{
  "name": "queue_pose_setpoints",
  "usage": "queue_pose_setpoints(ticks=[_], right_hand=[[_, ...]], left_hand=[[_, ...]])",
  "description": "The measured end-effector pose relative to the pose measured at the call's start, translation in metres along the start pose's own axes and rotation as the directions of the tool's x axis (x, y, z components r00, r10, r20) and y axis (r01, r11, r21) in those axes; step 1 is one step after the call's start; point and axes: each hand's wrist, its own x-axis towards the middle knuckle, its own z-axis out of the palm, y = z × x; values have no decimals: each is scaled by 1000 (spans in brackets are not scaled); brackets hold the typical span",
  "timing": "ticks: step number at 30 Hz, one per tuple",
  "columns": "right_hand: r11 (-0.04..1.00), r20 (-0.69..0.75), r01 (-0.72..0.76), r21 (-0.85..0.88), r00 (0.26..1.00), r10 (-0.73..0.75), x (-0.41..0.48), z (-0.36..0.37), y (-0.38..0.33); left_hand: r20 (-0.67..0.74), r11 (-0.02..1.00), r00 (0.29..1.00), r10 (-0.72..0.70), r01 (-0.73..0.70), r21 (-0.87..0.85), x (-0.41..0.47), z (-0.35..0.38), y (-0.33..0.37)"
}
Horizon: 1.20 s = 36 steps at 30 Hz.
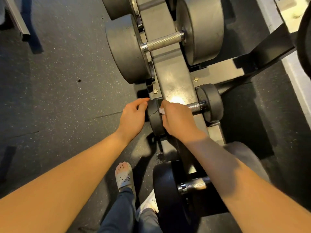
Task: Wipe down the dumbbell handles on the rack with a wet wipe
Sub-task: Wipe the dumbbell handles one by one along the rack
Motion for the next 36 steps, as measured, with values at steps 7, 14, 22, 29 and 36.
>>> queue_pose_setpoints(ticks=[7, 14, 22, 29, 36], right_hand=[[662, 43, -335, 671, 908, 417, -41, 64, 23], [-123, 282, -270, 955, 700, 656, -29, 53, -6], [758, -300, -261, 597, 804, 514, -25, 36, 16], [850, -324, -202, 486, 862, 390, -25, 42, -8], [990, -320, -48, 131, 943, 88, -9, 33, 24]], left_hand=[[-178, 979, 982, -64, 96, 179, 11, 28, 21], [-393, 976, 900, -190, 216, 21, 20, 59, 24], [-384, 982, 918, -104, 155, 105, 21, 59, 18], [-415, 967, 905, -88, 178, 181, 24, 58, 20], [-423, 956, 902, -82, 191, 224, 23, 59, 22]])
